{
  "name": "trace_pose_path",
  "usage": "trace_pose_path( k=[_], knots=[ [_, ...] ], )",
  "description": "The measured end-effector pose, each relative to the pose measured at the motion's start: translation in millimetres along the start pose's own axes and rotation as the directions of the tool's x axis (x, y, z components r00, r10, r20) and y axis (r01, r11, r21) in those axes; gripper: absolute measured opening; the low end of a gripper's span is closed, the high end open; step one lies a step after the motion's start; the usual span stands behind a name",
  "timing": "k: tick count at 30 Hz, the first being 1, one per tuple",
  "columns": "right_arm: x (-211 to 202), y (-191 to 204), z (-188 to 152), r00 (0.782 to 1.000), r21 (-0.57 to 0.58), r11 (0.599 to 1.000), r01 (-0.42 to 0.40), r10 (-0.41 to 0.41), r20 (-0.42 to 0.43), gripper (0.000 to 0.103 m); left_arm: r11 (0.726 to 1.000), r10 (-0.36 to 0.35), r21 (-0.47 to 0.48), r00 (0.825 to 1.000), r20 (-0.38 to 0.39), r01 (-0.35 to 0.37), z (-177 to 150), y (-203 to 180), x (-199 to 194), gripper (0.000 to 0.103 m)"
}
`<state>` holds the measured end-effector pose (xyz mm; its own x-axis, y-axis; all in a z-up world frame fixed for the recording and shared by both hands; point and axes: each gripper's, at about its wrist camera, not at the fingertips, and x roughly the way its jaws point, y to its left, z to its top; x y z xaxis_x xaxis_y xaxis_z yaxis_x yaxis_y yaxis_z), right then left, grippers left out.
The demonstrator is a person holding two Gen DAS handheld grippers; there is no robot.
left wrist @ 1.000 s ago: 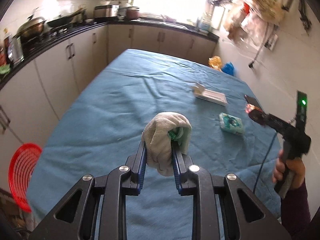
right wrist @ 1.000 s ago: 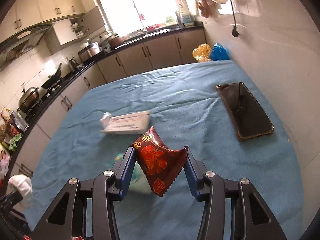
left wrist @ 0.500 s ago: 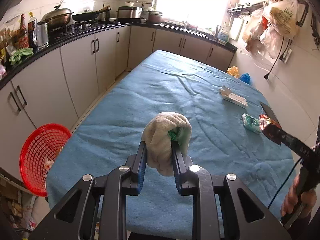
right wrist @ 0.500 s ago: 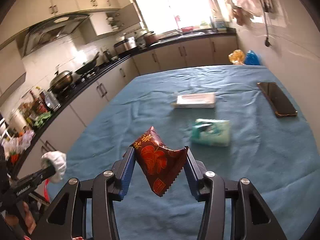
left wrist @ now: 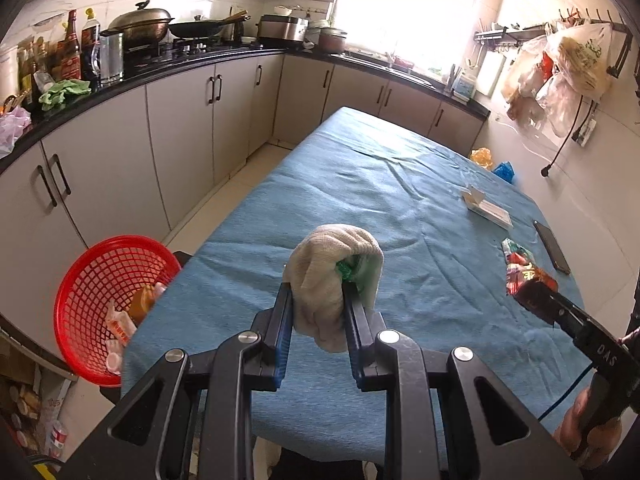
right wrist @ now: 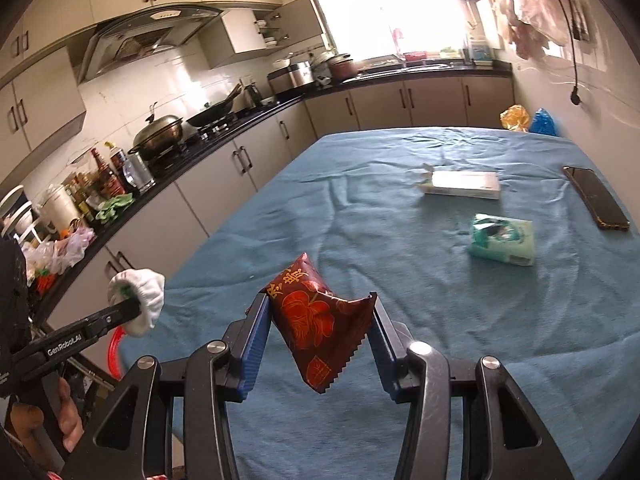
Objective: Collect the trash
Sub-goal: 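Carry the towel and red snack packet over to the red basket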
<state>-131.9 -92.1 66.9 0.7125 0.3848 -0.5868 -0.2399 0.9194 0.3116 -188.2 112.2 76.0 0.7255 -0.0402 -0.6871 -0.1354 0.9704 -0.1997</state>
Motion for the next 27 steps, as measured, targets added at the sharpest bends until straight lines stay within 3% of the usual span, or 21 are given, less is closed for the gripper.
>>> trace_pose_path(
  k=[13,27],
  knots=[
    [14.5,33.3,-15.9,0.998,-0.022,0.998,-0.058,0.057,-0.036,0.052,0.998,0.065,-0.014,0.997,-0.034,-0.065,-12.1,22.4,5.2,0.023],
    [18.8,49.3,-30.0,0.997,-0.049,0.997,-0.059,0.057,-0.042,0.052,0.987,0.161,0.015,0.987,-0.001,-0.161,-19.5,37.7,-3.5,0.023]
  ],
)
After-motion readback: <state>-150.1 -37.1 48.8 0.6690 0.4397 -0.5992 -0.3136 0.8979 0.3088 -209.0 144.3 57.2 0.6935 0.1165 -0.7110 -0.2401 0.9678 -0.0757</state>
